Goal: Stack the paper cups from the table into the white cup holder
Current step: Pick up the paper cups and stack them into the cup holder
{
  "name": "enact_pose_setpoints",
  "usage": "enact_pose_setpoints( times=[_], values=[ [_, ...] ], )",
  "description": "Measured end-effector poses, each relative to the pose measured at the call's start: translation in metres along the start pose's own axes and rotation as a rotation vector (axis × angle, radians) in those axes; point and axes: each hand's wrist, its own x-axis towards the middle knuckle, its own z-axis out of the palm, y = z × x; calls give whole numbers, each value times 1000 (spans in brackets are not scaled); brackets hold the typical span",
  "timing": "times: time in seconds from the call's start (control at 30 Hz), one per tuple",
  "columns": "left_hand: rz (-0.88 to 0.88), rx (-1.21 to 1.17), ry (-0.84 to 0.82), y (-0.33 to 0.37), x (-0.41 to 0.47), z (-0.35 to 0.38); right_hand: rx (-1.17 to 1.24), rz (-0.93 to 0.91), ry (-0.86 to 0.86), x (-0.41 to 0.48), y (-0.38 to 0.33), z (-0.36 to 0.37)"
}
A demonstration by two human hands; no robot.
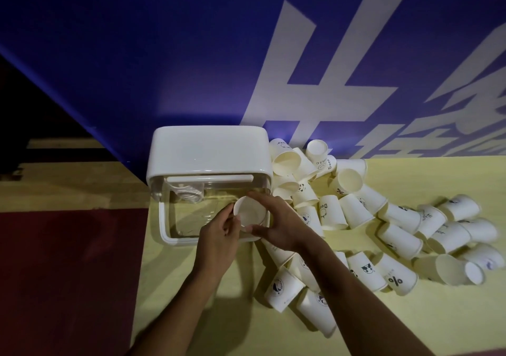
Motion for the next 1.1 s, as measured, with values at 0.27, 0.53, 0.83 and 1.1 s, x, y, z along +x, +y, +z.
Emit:
enact_pose_setpoints(
  times=[0.27,0.53,0.83,1.1],
  values=[
    [-27,64,125,3,-9,6,88,-32,71,-20,-6,-14],
    [484,270,103,55,-37,66,150,258,327,-99,55,-69],
    [304,540,-135,139,45,240,195,370,386,-162,158,-167],
    [33,774,-63,163,95,328,165,389,431,-218,252,-251]
  ],
)
